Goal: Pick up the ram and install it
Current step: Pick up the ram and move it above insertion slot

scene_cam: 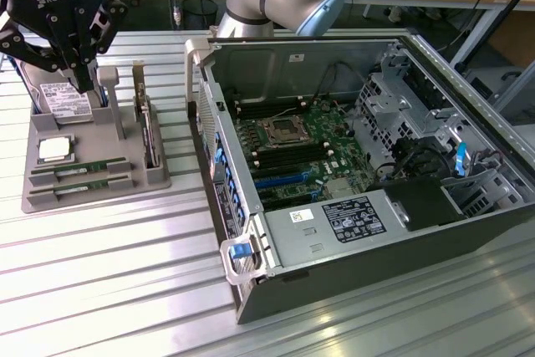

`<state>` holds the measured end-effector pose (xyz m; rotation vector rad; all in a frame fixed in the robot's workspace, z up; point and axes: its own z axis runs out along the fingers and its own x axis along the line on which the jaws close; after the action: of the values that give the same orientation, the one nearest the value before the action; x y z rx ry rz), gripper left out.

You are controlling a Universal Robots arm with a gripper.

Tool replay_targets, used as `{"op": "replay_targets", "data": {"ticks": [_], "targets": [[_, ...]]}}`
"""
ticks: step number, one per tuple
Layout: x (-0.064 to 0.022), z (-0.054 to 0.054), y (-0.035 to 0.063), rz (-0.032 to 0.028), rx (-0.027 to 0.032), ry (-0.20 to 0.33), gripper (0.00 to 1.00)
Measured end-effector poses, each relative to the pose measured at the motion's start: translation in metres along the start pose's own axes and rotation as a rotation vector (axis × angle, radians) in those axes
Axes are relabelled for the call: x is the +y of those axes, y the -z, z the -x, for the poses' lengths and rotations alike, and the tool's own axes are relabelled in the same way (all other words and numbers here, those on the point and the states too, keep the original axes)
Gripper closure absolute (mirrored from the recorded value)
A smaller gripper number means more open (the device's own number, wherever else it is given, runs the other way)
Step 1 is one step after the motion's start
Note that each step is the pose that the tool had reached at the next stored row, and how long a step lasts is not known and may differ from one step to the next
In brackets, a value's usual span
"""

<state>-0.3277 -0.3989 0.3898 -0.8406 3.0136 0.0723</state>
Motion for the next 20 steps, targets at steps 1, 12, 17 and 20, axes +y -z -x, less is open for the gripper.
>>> {"op": "replay_targets", "data": {"ticks": [1, 12, 17, 20], "targets": [[0.0000, 0.0000, 0.0000, 0.0001, 0.0001, 0.003, 0.90], [0.0000, 0.0000, 0.0000, 0.0008, 0.0014, 0.033, 0.90], [0.0000, 0.0000, 0.0000, 0.0011, 0.0019, 0.047, 0.90], [0.0000, 0.0000, 0.0000, 0.0013, 0.0022, 0.055, 0.90]]}}
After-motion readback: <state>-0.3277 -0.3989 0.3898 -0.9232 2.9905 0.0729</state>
